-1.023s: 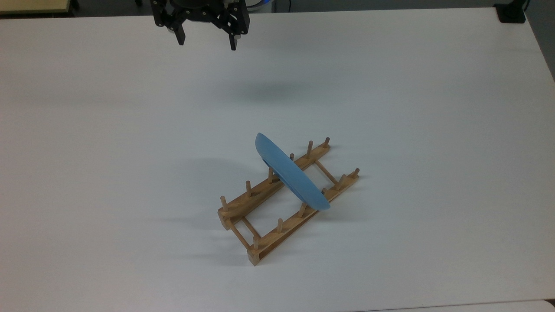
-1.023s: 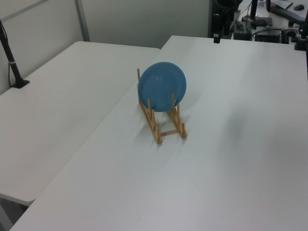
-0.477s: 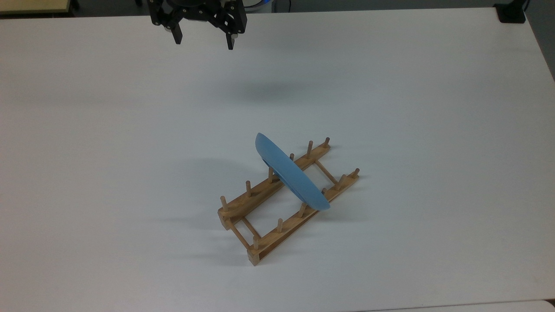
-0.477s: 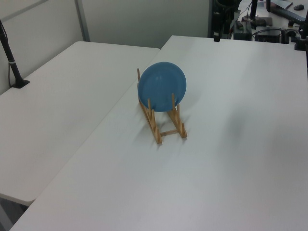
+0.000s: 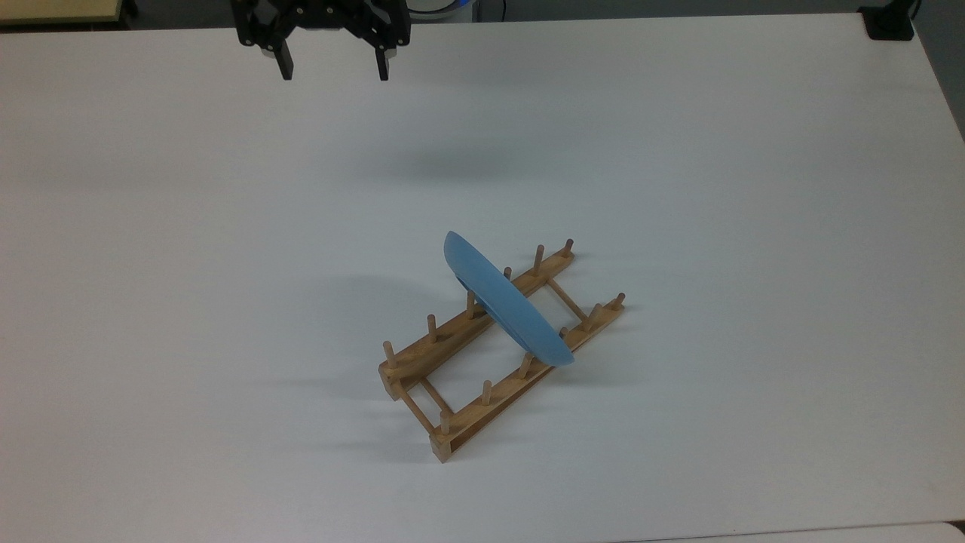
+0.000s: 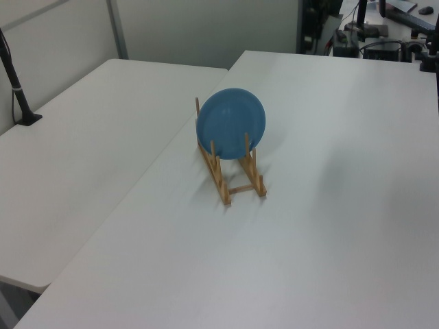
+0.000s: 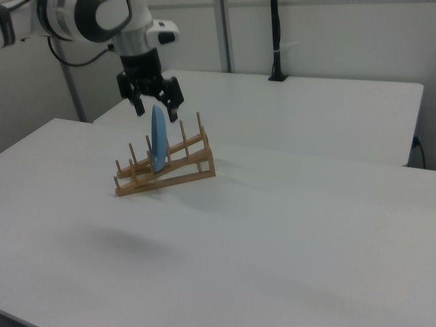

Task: Pick plate from plate rack

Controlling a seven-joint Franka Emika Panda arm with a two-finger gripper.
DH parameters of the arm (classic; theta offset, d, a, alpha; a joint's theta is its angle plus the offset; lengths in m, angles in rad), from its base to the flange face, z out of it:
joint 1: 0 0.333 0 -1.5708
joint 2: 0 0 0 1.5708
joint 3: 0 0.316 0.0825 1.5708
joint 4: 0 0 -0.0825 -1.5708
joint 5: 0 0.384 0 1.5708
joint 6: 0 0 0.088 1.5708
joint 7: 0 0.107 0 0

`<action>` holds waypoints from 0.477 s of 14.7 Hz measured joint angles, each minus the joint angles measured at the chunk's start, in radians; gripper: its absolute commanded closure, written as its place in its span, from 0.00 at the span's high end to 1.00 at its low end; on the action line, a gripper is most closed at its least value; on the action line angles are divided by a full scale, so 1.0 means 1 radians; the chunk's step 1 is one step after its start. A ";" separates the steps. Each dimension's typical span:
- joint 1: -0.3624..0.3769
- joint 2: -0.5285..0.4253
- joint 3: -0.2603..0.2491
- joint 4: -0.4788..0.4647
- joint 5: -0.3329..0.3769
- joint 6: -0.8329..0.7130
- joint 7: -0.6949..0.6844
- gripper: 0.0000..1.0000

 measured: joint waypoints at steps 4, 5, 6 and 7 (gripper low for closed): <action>0.076 0.002 -0.001 0.023 -0.075 0.153 -0.079 0.91; 0.103 0.005 -0.001 0.023 -0.122 0.178 -0.080 0.90; 0.133 0.013 -0.002 0.022 -0.170 0.198 -0.080 0.89; 0.164 0.025 -0.004 0.022 -0.215 0.225 -0.076 0.89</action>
